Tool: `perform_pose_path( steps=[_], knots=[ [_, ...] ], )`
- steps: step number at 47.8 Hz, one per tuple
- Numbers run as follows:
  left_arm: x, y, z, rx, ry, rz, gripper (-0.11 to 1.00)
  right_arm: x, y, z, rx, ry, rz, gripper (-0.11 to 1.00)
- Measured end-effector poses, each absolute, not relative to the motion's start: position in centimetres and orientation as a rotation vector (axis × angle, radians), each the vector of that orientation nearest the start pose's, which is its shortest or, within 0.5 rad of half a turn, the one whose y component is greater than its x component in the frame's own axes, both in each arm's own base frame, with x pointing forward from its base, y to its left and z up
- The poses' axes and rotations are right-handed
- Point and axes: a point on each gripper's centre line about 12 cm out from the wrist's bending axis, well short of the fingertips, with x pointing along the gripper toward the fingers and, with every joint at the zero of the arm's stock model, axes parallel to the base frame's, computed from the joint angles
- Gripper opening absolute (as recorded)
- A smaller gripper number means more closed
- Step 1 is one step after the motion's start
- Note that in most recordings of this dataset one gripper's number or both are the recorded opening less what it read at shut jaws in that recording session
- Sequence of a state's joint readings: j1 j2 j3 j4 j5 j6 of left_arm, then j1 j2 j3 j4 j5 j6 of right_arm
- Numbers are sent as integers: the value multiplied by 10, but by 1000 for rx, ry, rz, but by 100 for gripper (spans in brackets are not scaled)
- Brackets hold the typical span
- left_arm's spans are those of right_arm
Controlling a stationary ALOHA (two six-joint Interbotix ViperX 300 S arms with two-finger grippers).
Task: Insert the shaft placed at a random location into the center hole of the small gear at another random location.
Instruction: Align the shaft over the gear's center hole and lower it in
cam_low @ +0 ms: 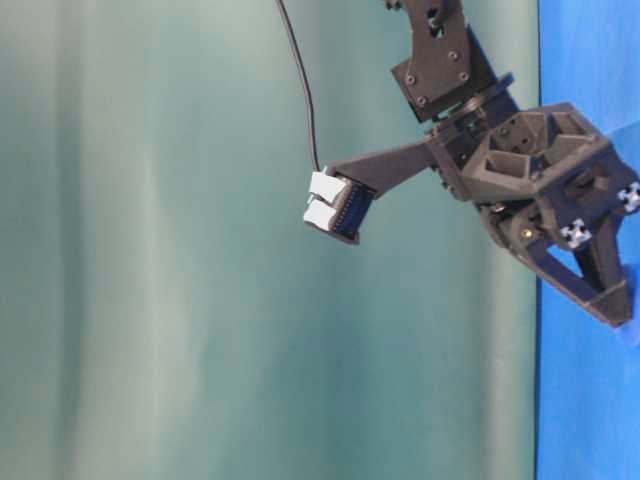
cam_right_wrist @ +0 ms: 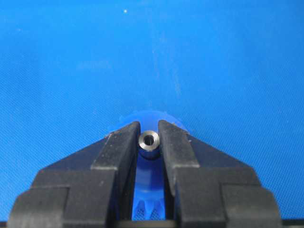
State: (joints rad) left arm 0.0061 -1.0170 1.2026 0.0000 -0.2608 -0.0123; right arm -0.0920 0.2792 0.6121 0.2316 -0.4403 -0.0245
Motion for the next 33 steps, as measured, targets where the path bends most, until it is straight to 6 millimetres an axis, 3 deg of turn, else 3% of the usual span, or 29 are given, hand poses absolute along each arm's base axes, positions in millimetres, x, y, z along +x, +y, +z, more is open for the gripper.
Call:
perform_pose_path(
  steps=[25, 29, 33],
  knots=[
    [189, 1, 289, -11, -75, 6, 0, 430, -50, 110, 189, 476, -225, 4],
    [189, 1, 289, -12, -75, 6, 0, 430, -49, 110, 189, 477, -223, 12],
    [189, 1, 289, -11, -75, 6, 0, 431, -48, 111, 187, 477, -221, 30]
  ],
)
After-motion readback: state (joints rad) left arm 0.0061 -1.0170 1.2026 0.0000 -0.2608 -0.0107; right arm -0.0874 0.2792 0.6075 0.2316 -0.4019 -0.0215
